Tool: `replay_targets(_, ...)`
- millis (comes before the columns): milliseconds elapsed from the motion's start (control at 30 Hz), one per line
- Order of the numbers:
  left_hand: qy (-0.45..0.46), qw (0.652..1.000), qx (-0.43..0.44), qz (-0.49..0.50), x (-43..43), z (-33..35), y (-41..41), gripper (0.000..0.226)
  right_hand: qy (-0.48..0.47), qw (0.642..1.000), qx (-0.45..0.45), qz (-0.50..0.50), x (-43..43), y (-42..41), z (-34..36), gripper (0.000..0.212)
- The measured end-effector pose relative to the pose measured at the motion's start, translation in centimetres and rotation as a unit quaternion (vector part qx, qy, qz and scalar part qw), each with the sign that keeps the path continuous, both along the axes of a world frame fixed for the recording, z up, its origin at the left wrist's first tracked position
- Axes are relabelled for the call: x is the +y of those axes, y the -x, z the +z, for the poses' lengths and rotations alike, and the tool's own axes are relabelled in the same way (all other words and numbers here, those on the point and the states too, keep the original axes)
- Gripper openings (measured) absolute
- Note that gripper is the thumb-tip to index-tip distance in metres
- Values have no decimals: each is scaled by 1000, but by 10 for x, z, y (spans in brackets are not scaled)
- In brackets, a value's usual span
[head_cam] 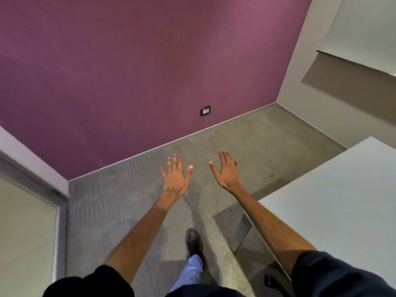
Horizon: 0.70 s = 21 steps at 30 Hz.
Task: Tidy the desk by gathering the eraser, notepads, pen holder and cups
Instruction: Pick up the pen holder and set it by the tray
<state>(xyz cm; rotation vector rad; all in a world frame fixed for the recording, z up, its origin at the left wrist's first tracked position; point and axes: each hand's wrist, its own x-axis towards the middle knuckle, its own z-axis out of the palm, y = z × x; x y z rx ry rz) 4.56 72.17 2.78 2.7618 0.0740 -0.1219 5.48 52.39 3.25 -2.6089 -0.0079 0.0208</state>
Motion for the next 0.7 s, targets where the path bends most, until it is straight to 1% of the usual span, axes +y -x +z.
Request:
replay_targets(100, -14, 1000, 7, -17, -2, -4, -71, 71, 4, 1000, -2, -21, -5, -60, -5, 64)
replay_targets(200, -2, 999, 18, -32, -10, 1, -143, 72, 15, 999, 5, -41, -18, -120, -3, 63)
replay_targets(333, -15, 995, 16, -95, -33, 6, -227, 74, 6, 996, 7, -89, -40, -188, 2, 62)
replay_targets(433, -17, 991, 33, -125, -62, 4, -274, 73, -2, 992, 7, -128, -65, -219, -3, 61)
replay_targets(533, -26, 983, 38, -176, -99, -3, -316, 72, -15, 983, 21, -180, -96, -247, -9, 61)
replay_targets(700, -36, 968, 59, -240, -172, -17, -385, 72, -16, 969, 41, -244, -161, -291, -27, 60)
